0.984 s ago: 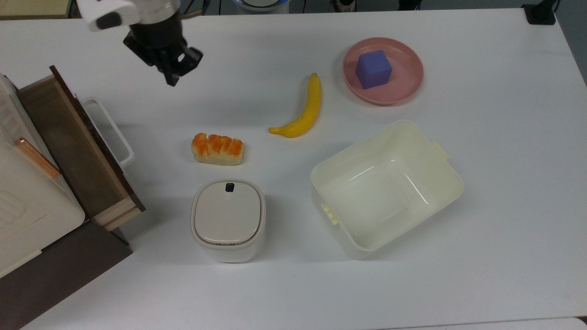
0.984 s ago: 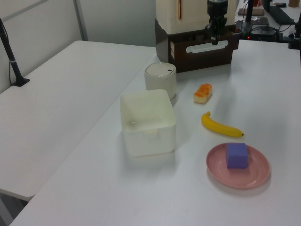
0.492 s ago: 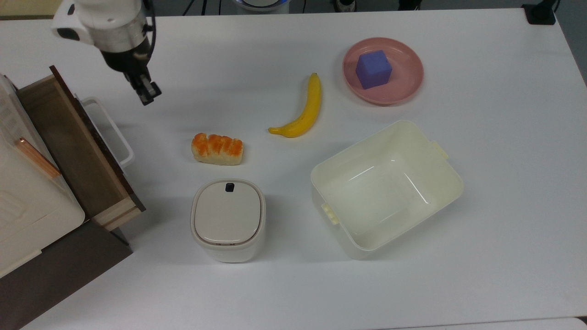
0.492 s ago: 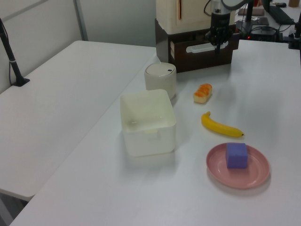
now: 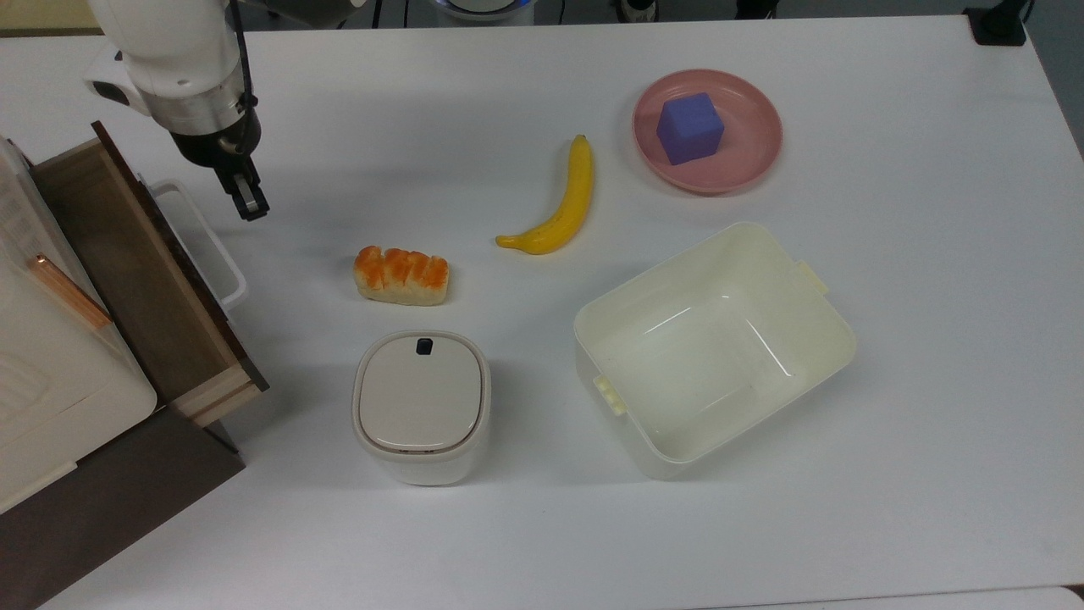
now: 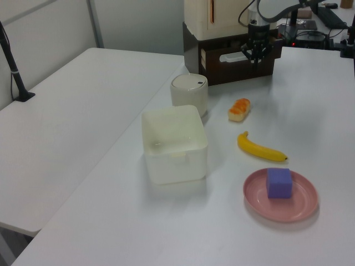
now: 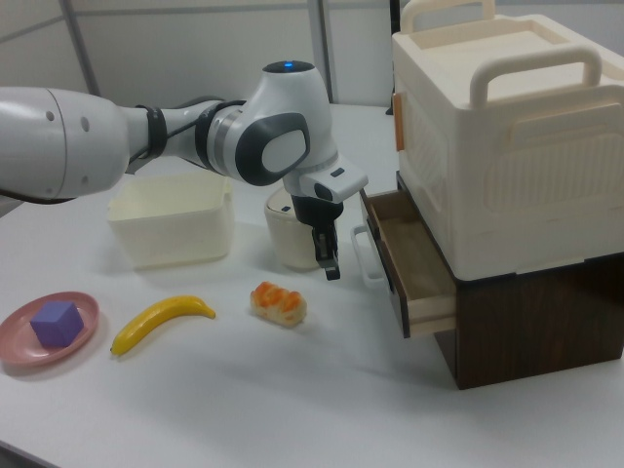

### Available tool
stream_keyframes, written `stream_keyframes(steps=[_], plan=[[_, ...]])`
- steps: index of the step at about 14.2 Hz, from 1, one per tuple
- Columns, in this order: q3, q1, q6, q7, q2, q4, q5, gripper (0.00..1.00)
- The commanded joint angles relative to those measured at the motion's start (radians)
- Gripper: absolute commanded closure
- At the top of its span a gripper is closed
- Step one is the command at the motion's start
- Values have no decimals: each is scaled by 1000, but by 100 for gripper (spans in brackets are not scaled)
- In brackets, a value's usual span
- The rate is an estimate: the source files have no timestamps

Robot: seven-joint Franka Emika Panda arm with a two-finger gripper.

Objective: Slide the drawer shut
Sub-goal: 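Lower the gripper to the drawer front and push it into the cabinet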

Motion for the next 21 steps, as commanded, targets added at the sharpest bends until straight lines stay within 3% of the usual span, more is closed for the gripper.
stream_keyframes(steps=[1,7,21], plan=[[0,1,79,-4,-4,-17,-12,100],[0,4,125,-113,30,4,-32,100],[0,-59,314,-113,65,15,-148,100]])
